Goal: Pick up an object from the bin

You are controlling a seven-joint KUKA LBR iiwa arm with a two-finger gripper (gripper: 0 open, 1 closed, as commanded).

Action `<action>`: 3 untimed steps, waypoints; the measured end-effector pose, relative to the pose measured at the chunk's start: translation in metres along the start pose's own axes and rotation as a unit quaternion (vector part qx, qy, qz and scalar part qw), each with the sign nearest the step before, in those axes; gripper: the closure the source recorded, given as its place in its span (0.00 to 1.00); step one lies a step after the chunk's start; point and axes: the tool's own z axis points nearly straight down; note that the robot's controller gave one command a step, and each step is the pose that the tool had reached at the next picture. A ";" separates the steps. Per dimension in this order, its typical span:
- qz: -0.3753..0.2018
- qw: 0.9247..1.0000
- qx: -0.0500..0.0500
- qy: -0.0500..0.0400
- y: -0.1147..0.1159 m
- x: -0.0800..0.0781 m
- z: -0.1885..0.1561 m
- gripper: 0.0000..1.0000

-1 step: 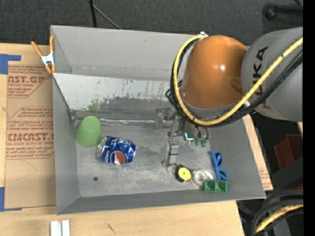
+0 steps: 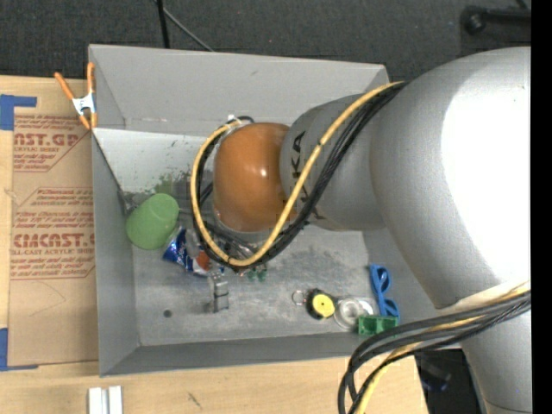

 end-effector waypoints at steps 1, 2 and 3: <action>0.066 0.998 -0.001 0.002 -0.003 -0.025 -0.016 0.00; 0.133 0.991 0.000 0.003 -0.019 -0.035 -0.021 0.00; 0.203 0.979 0.000 0.002 -0.027 -0.033 0.014 0.00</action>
Offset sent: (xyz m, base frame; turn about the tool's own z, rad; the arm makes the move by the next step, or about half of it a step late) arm 0.0238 0.0020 0.0158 0.1315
